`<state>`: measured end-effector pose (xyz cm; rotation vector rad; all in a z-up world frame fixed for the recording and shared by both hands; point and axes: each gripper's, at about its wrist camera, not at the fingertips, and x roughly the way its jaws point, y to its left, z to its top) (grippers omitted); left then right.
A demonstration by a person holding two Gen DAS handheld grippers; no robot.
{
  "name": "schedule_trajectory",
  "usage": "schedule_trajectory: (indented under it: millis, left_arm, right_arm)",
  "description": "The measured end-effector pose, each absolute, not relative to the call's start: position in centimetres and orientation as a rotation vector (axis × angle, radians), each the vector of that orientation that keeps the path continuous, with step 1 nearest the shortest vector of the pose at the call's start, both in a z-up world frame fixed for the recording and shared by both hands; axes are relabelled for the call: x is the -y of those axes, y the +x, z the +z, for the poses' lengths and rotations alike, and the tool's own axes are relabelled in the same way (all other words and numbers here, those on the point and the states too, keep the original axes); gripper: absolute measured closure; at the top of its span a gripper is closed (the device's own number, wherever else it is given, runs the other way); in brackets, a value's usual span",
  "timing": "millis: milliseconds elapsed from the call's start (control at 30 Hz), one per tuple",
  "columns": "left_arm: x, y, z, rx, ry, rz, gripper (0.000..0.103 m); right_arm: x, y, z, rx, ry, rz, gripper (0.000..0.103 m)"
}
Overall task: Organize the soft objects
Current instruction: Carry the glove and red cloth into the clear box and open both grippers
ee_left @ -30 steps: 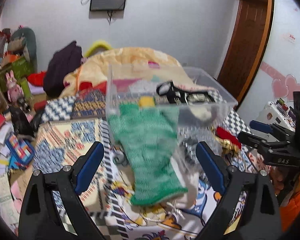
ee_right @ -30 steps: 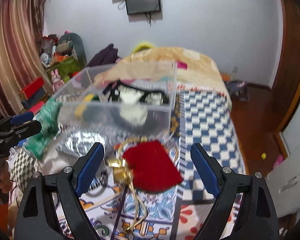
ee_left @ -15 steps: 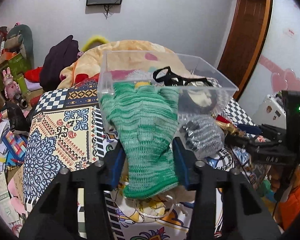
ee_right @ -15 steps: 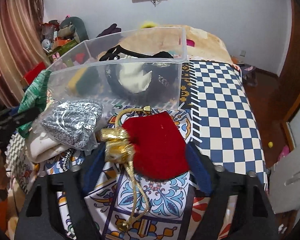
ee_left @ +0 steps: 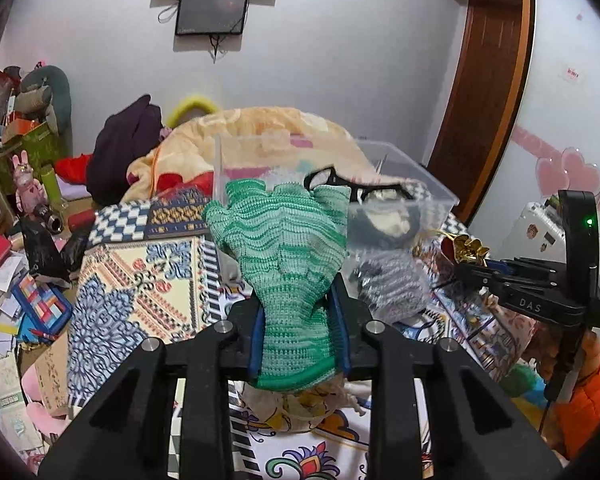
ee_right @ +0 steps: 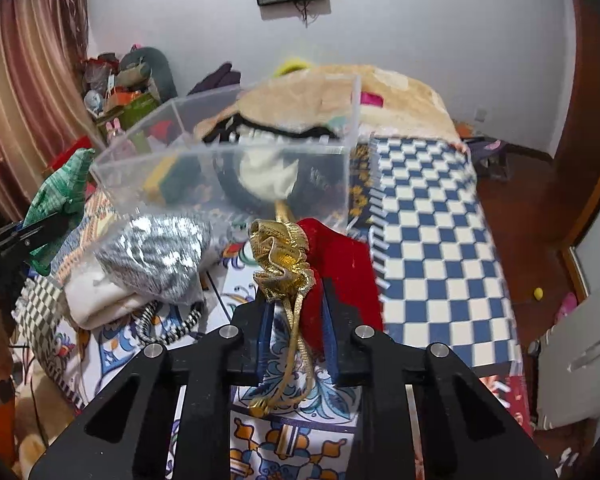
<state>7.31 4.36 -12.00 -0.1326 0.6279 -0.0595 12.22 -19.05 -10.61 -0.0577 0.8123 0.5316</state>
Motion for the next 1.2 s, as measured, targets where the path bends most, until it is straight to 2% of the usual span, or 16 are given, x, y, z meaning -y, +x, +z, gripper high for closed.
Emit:
schedule_trajectory:
  millis: [567, 867, 1200]
  left_arm:
    - [-4.9, 9.6, -5.7, -0.447, -0.091, -0.059, 0.075]
    - [-5.4, 13.3, -6.8, -0.504, -0.109, -0.02, 0.075]
    - [-6.2, 17.1, -9.3, -0.581, -0.133, 0.004, 0.075]
  right_arm:
    - [18.3, 11.5, -3.6, -0.582, -0.051, 0.568, 0.087]
    - [15.1, 13.4, -2.4, -0.533, -0.018, 0.642, 0.087]
    - [10.6, 16.8, -4.3, -0.618, -0.021, 0.708, 0.087]
